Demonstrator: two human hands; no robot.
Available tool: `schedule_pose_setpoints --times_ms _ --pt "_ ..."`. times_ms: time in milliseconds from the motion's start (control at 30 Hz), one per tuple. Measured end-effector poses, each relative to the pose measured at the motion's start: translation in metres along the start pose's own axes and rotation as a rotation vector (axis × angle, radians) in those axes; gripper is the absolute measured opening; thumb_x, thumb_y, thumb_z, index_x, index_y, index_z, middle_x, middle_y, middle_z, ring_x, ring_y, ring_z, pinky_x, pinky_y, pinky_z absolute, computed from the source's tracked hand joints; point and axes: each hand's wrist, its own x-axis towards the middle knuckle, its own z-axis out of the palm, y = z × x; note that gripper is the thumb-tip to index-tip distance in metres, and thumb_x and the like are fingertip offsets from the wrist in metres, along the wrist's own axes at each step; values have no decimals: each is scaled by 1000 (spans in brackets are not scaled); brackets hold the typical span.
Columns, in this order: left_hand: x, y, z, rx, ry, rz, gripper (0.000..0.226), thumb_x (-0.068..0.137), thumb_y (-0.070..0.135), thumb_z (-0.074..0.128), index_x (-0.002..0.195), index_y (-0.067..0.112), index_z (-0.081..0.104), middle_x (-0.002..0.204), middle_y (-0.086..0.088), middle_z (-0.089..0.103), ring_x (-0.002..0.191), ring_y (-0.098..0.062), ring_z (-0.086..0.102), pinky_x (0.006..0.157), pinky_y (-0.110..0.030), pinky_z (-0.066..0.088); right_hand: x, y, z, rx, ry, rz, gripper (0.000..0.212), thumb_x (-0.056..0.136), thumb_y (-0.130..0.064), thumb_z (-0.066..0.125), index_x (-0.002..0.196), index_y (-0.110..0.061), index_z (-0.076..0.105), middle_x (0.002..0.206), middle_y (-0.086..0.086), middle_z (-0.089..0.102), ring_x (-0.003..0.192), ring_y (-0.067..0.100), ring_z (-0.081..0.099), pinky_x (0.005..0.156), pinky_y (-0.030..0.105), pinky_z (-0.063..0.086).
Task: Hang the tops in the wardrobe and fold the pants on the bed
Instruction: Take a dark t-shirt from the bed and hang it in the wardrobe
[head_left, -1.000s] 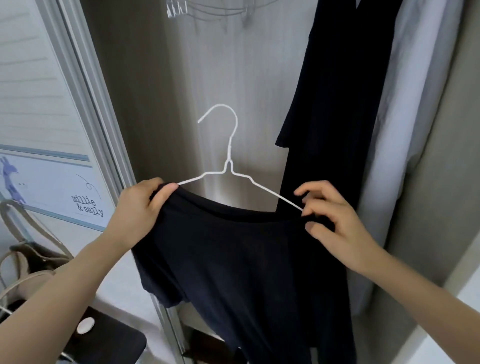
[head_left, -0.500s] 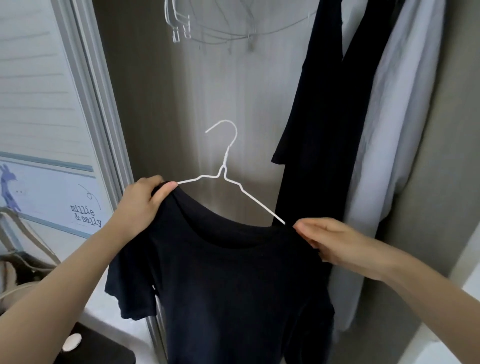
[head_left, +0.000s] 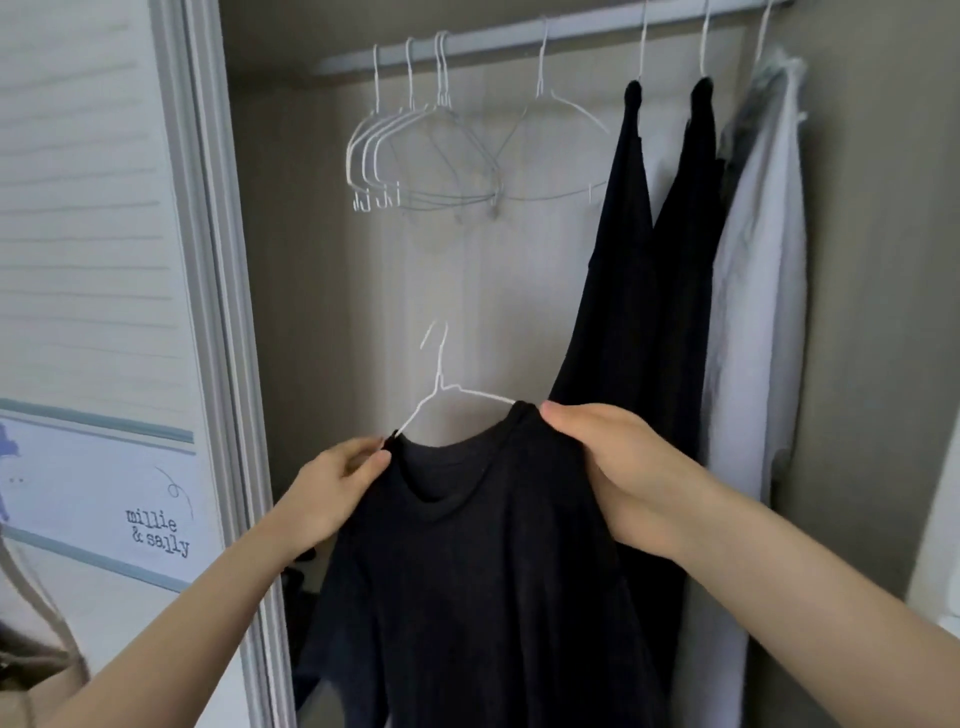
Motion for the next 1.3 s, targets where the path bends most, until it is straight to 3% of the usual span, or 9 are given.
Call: schedule_pose_setpoints --times_ms 100,267,367,500,633,767,900,1133,1300 --pt "-16 43 9 -286 -101 104 32 98 38 47 129 34 54 119 23 62 106 12 59 96 -11 44 22 -23 18 49 106 -70 29 100 -17 46 103 7 63 105 17 68 85 23 68 76 33 57" --pt "-45 97 9 -558 -279 268 63 84 68 49 142 50 34 140 34 44 122 9 51 95 -21 47 50 -44 51 24 300 -158 17 97 -19 49 91 -4 52 88 12 51 81 25 53 75 37 48" --pt "-55 114 18 -504 -367 353 86 76 53 69 144 56 17 140 39 38 125 14 44 96 -12 45 58 -51 60 -11 380 -196 14 98 -17 47 89 -7 46 79 8 44 69 20 48 61 30 44" --pt "-45 108 44 -124 -125 431 99 83 19 67 136 67 -1 117 30 55 102 9 58 80 -11 50 66 -61 53 -29 456 -236 18 99 -15 41 82 -9 42 75 7 42 68 20 46 67 34 45" --pt "-19 86 55 123 18 347 62 89 8 51 142 32 30 80 6 63 63 -12 61 57 -23 51 64 -70 38 -120 520 -269 23 98 -12 35 76 -10 40 72 7 38 65 21 42 64 42 52" --pt "0 72 57 102 6 237 19 87 6 48 98 15 60 76 -1 64 65 -15 63 61 -34 55 59 -78 22 -227 521 -288 26 96 -9 33 69 -12 35 75 7 32 71 23 37 70 60 54" --pt "9 73 57 68 -24 253 17 90 5 49 93 12 65 76 -3 66 64 -14 63 56 -23 53 59 -89 18 -293 513 -332 28 97 -10 32 69 -14 32 71 6 32 63 19 38 69 60 55" --pt "15 83 57 31 -55 309 22 92 8 52 106 13 68 87 0 70 73 -9 65 68 -21 54 64 -99 15 -427 489 -410 20 99 -22 35 80 -15 35 79 9 36 70 25 43 65 41 50" --pt "25 94 60 -6 -50 333 24 92 10 56 113 15 67 91 3 71 77 -7 66 73 -22 55 66 -111 11 -404 455 -451 19 99 -21 33 86 -12 43 83 10 44 73 26 49 64 40 53"
